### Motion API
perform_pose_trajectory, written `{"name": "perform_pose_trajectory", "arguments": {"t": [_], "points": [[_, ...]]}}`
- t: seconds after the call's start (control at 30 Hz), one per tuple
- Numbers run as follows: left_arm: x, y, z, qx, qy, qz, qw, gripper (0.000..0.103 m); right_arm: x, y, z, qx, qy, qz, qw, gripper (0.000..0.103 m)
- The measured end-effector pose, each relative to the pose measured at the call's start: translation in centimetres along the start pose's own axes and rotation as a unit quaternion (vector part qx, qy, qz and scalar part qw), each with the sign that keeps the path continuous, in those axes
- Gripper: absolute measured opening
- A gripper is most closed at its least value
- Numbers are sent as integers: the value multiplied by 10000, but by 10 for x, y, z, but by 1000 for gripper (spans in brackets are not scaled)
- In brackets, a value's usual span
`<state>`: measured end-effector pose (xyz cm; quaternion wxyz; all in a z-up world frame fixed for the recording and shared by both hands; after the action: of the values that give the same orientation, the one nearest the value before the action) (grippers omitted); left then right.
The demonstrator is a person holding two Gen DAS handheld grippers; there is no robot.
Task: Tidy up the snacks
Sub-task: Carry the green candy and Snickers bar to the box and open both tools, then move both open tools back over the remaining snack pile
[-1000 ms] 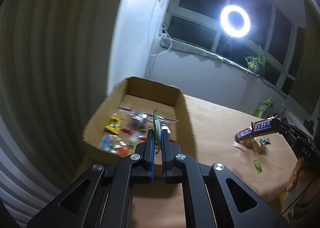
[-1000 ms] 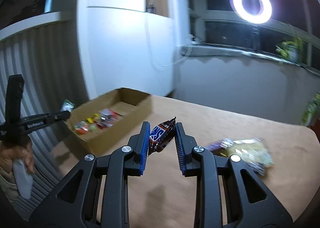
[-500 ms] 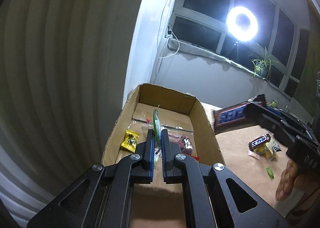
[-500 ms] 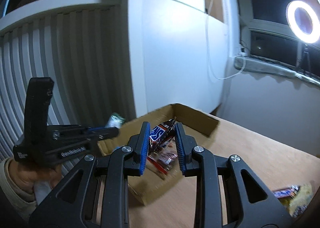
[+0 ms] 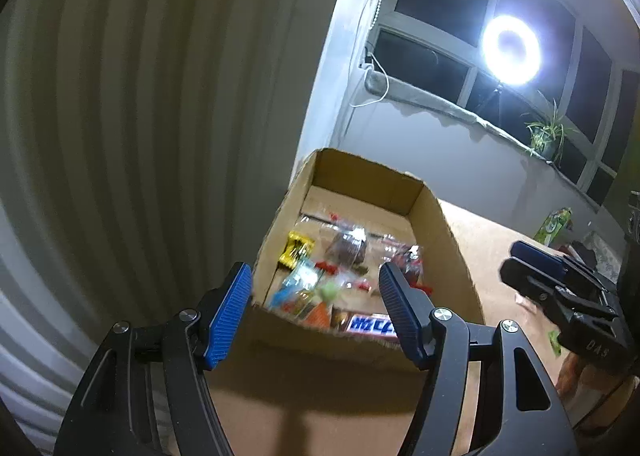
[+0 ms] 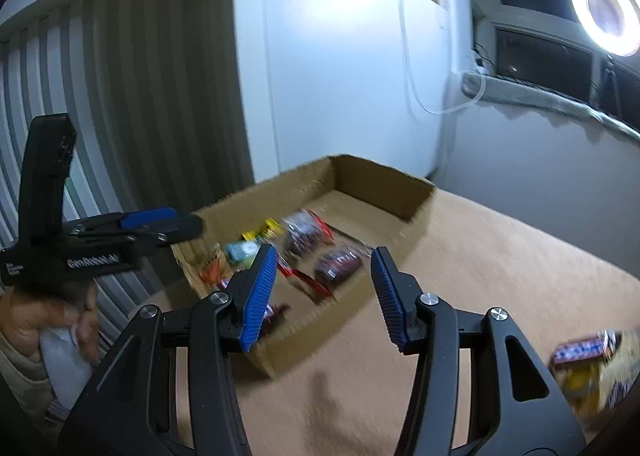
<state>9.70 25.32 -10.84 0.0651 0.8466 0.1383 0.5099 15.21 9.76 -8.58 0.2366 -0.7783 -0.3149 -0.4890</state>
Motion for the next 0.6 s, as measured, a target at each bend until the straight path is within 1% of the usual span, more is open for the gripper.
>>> {"name": "perform_pose_trajectory", "arguments": {"t": [0.17,0.27,0.4,0.47,0.5,0.6], "points": [[-2,-9,-11,101,6,-208,9997,66,-17,8,-19,-133,-117,113,9998,51],[-2,-4,-18,100,37,-207,9997,66,-25,8,-33,-136,-138,143,9997,51],[-2,15,-26,0,87,-119,9999,66,-36,5,-50,-125,-157,157,9997,52],[-2,23,-29,-69,91,-71,9999,69,-43,3,-59,-113,-184,161,9996,52],[-3,28,-30,-109,94,-39,9999,72,-46,1,-62,-104,-194,161,9996,52],[-4,43,-33,-213,75,49,9997,73,-57,-3,-69,-92,-233,174,9995,52]]}}
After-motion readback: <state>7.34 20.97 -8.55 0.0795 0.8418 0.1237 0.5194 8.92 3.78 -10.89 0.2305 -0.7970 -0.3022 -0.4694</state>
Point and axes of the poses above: each gripper's, at about its wrist camera, not at the fingertips, and z roughly the way its jaws point, y to its right, x to its top, the point moved 8 cm from there along z, roughly the way its jaws point, and after that the axes turned 4 degrees about y, right-handed, at the moved point
